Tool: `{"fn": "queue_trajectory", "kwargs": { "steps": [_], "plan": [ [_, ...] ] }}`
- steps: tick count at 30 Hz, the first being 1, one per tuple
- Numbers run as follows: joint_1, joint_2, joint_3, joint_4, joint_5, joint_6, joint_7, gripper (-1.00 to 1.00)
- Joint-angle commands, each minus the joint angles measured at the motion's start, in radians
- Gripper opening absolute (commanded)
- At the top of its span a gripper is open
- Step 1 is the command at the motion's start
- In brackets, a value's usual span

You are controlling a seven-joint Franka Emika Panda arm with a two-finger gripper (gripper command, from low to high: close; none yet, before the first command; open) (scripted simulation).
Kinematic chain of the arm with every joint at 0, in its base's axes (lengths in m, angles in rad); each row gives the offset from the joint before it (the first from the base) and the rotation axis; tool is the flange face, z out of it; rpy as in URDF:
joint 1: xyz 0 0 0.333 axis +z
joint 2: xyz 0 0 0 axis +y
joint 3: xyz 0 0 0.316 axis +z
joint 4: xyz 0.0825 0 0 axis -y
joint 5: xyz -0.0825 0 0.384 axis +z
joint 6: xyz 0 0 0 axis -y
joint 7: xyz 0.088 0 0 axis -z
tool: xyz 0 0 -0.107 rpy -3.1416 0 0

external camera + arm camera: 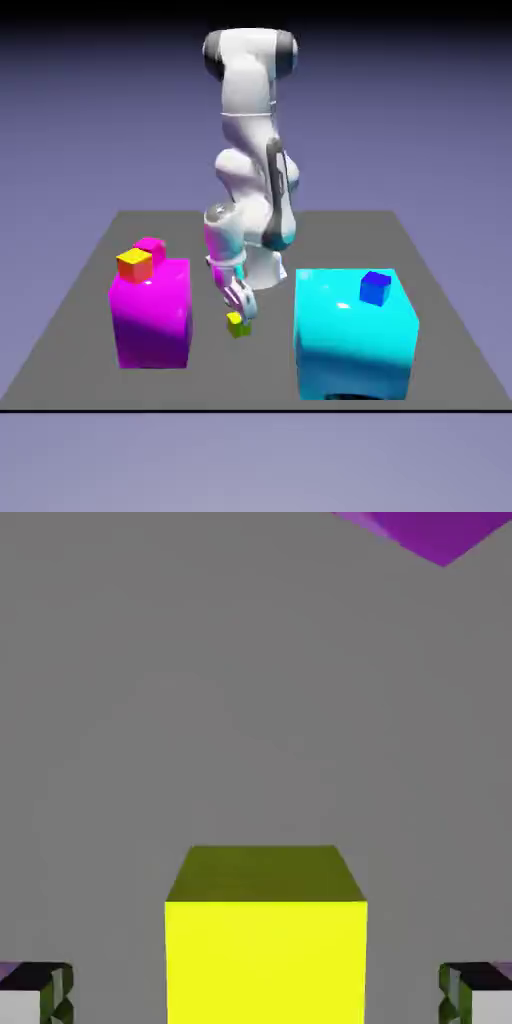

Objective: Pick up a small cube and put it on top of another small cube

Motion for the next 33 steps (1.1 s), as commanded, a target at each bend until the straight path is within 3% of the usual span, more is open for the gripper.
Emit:
{"fn": "queue_trajectory", "kwargs": {
  "steps": [1,3,4,17,33],
  "plan": [
    [0.008,0.036,-0.013,0.004,-0.014,0.033,0.007,0.00],
    [0.025,0.108,-0.039,0.011,-0.042,0.097,0.021,0.00],
    [0.025,0.108,-0.039,0.011,-0.042,0.097,0.021,-1.00],
    [-0.066,-0.290,0.105,-0.029,0.113,-0.260,-0.056,-1.00],
    [-0.137,-0.370,-0.232,0.505,-0.157,-0.898,0.532,-1.00]
  ]
}}
